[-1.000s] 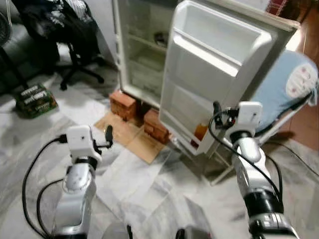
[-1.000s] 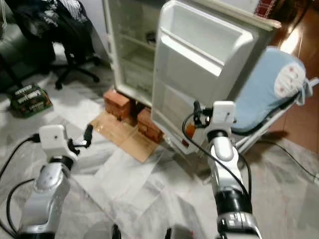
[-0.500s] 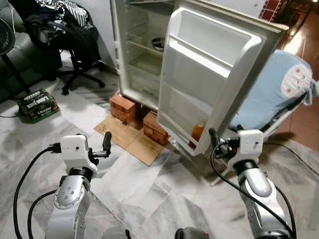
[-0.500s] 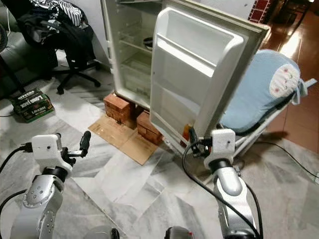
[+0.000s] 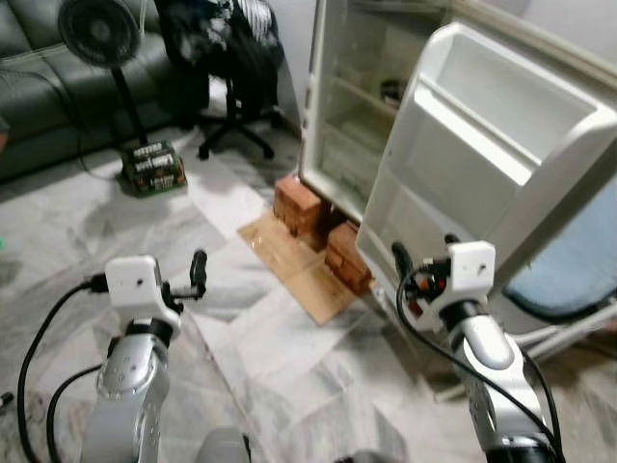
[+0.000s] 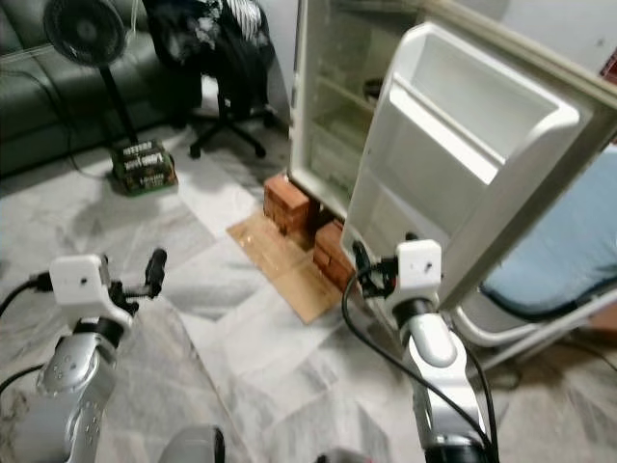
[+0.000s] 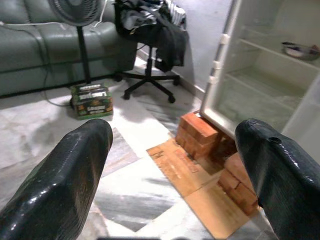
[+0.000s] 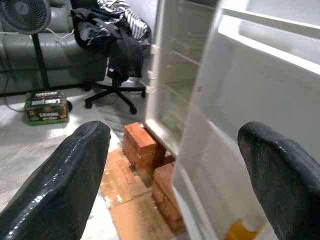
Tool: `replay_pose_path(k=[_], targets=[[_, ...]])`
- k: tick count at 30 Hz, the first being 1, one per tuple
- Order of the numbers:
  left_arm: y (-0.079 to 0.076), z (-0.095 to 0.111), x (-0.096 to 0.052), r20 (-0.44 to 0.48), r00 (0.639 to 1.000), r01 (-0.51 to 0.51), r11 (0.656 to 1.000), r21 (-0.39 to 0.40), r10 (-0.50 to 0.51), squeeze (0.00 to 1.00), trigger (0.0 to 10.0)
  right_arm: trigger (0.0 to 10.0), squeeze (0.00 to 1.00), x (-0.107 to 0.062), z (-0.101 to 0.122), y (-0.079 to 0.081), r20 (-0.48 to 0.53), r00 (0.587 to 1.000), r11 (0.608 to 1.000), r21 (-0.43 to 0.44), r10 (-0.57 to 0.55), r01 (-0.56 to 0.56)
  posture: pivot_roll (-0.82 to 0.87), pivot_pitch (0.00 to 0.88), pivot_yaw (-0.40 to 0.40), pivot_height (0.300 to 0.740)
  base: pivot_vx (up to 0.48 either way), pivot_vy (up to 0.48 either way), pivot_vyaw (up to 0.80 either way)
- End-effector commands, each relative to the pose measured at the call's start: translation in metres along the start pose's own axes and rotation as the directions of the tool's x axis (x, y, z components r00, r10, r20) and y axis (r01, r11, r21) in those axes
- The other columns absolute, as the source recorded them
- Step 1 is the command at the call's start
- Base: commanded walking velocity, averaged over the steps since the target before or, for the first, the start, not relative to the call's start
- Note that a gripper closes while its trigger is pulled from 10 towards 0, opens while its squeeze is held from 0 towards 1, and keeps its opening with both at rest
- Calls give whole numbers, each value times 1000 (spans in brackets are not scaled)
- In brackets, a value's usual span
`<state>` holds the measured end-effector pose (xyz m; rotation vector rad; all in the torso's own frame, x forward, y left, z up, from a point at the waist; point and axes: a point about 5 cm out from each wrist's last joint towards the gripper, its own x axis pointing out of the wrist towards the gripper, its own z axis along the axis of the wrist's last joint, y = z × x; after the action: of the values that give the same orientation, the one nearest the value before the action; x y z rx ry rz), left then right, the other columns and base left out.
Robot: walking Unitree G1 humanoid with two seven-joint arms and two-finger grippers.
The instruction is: Restocking fridge
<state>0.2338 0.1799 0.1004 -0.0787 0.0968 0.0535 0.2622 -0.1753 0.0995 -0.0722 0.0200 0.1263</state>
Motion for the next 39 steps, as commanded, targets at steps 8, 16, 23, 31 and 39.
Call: replay_pose_path(k=[8,16,23,31,39], targets=[[-9,2,5,4,1000,26,1000,-8,-26,0,10000,10000,0,1,6,-9,14,999,999,-16,-28,29,17,9,-34,740,0,-446,0],[-10,2,7,5,1000,25,1000,-7,-25,0,10000,10000,0,3,7,-10,13,999,999,-20,-34,34,17,5,-34,740,0,-424,0],[-10,2,8,5,1000,25,1000,-2,-25,0,10000,10000,0,5,6,-10,11,999,999,-26,-37,37,17,4,-36,740,0,-391,0],[-9,2,9,23,999,35,999,-18,-35,0,10000,10000,0,7,4,-14,0,997,997,-17,-74,74,16,5,-36,740,0,-131,0],[-11,5,8,44,997,63,998,-28,-62,0,10000,10000,0,9,5,-14,3,997,997,-19,-78,78,15,8,-37,740,305,0,0]])
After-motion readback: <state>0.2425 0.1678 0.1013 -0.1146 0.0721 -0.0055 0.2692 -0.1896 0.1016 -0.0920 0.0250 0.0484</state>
